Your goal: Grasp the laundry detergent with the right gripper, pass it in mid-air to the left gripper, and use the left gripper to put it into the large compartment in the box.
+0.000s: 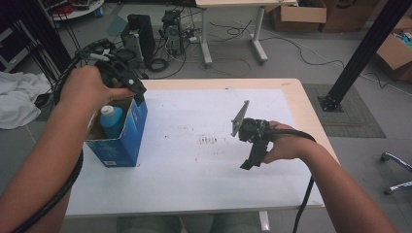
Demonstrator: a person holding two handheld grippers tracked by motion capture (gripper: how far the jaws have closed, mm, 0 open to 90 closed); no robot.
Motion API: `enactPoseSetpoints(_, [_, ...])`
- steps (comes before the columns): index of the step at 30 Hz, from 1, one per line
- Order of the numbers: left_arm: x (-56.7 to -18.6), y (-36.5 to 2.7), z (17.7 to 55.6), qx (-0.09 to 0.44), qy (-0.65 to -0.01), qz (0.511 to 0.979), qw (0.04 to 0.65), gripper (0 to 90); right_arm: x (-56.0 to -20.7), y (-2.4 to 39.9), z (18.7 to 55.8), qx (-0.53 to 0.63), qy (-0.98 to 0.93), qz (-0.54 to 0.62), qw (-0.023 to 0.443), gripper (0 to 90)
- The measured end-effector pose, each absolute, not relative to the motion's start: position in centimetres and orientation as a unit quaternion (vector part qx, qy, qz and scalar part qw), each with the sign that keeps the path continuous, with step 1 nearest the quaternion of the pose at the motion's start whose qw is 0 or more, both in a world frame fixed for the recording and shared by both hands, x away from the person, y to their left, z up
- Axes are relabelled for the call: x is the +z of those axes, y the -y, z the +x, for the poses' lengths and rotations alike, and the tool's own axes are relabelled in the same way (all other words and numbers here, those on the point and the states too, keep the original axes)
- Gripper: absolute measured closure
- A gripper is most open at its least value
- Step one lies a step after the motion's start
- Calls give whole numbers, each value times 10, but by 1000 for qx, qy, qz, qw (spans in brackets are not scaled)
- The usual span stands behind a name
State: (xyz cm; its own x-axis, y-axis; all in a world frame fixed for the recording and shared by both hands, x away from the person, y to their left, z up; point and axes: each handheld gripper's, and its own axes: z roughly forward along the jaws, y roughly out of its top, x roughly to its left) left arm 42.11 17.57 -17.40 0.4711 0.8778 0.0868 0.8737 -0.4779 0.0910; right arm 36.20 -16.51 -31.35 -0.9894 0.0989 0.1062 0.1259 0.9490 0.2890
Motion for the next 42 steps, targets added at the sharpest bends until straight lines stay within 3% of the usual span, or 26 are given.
enactPoseSetpoints(6, [-177,-160,417,35,-455,890,21,1,-312,165,362,-145,987,-58,45,0])
enactPoseSetpoints(8, [-186,-145,411,7,-398,917,5,1,-311,166,362,-146,987,-59,45,0])
enactPoseSetpoints(15, [-200,-120,399,-12,-290,957,3,1,-310,165,363,-139,987,-62,46,0])
enactPoseSetpoints(27, [-221,-88,370,-49,-96,994,2,1,-309,164,364,-134,988,-62,49,0])
enactPoseSetpoints(42, [-231,-76,362,-52,-46,998,8,1,-306,161,364,-133,988,-60,46,0])
